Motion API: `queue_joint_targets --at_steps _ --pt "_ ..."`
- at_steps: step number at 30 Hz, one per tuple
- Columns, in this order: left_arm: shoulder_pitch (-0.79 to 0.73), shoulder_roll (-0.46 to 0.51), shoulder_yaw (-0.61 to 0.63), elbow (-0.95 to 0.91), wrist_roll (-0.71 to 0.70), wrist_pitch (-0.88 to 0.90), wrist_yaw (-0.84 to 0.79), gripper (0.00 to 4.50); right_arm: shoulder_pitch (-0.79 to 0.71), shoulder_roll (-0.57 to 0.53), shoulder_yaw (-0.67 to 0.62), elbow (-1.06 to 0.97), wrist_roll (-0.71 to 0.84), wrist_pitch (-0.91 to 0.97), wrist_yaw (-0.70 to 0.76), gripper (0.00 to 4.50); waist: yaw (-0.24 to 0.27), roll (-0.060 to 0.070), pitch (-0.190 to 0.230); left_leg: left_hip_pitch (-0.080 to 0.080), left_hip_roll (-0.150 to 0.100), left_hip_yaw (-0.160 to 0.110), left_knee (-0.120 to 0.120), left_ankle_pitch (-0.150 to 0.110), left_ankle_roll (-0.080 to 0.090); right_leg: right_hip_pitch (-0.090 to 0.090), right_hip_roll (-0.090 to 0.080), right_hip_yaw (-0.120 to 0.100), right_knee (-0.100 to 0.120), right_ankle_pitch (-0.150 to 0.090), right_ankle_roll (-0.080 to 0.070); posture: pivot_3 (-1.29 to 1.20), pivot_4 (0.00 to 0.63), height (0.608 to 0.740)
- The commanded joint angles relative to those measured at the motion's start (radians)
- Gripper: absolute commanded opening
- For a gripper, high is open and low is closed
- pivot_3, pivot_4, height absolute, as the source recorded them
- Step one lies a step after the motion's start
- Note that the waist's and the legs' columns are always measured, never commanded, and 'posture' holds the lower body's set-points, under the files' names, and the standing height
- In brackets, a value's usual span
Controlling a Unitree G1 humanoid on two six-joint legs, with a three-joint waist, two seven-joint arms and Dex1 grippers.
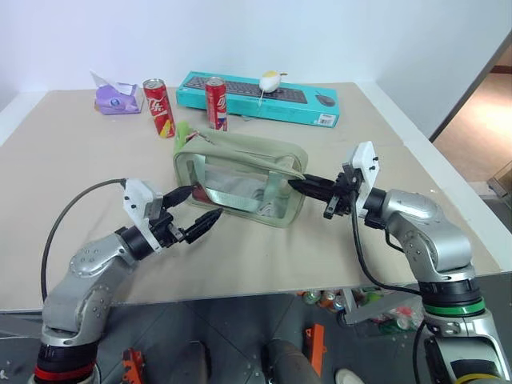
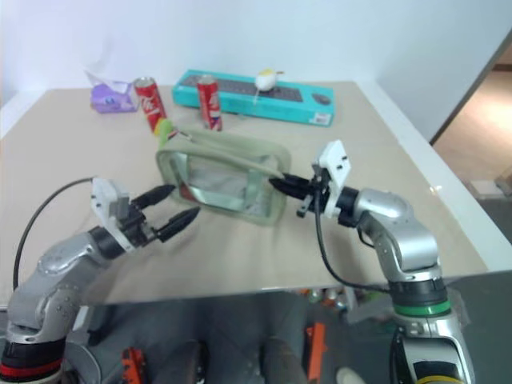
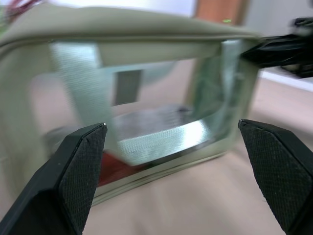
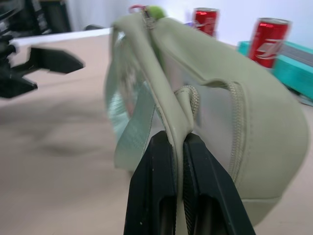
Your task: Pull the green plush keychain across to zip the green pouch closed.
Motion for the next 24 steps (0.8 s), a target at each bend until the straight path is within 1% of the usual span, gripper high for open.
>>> queue_joint_targets --at_steps 1,4,8,11,15,24 --pt "-0.014 0.055 -0.034 -0.065 -0.075 0.038 -0.086 4.49 -0.049 -0.063 -0.029 0.041 0.003 -0.072 0.121 0.01 0.000 0.000 0.000 0.000 0.000 0.000 0.000 0.000 0.000 0.000 0.000 0.000 0.000 0.000 0.000 0.00 0.150 0.740" --pt "-0.034 0.091 -0.071 -0.065 -0.088 0.047 -0.135 4.49 -0.103 -0.110 -0.019 0.169 -0.020 -0.146 0.238 0.01 0.000 0.000 0.000 0.000 0.000 0.000 0.000 0.000 -0.001 0.000 0.000 0.000 -0.001 -0.001 -0.001 0.00 0.150 0.740" --pt "-0.070 0.102 -0.104 -0.055 -0.096 0.052 -0.163 4.49 -0.164 -0.155 0.012 0.339 -0.068 -0.252 0.386 0.01 0.001 0.000 0.000 0.000 0.000 0.000 0.000 0.000 -0.001 0.000 0.000 0.000 -0.001 -0.001 -0.001 0.00 0.150 0.740" --pt "-0.083 0.102 -0.115 -0.055 -0.105 0.059 -0.162 4.49 -0.202 -0.163 0.023 0.424 -0.097 -0.310 0.447 0.01 0.000 0.000 0.000 0.000 0.000 0.000 0.000 -0.001 0.000 0.000 0.000 0.000 -0.002 -0.001 -0.001 0.00 0.150 0.740" --pt "-0.089 0.098 -0.112 -0.053 -0.108 0.064 -0.143 4.49 -0.255 -0.159 0.027 0.526 -0.132 -0.375 0.482 0.01 0.000 0.000 0.001 0.000 0.000 0.000 -0.001 -0.001 0.000 0.000 0.000 0.000 -0.002 0.000 0.002 0.00 0.150 0.740" --pt "-0.112 0.112 -0.018 0.001 -0.153 0.090 -0.083 4.49 -0.321 -0.149 0.023 0.663 -0.181 -0.475 0.510 0.01 0.000 0.000 0.001 0.000 0.000 0.000 -0.001 -0.001 0.000 0.000 0.000 -0.001 -0.002 0.000 0.002 0.00 0.150 0.740"
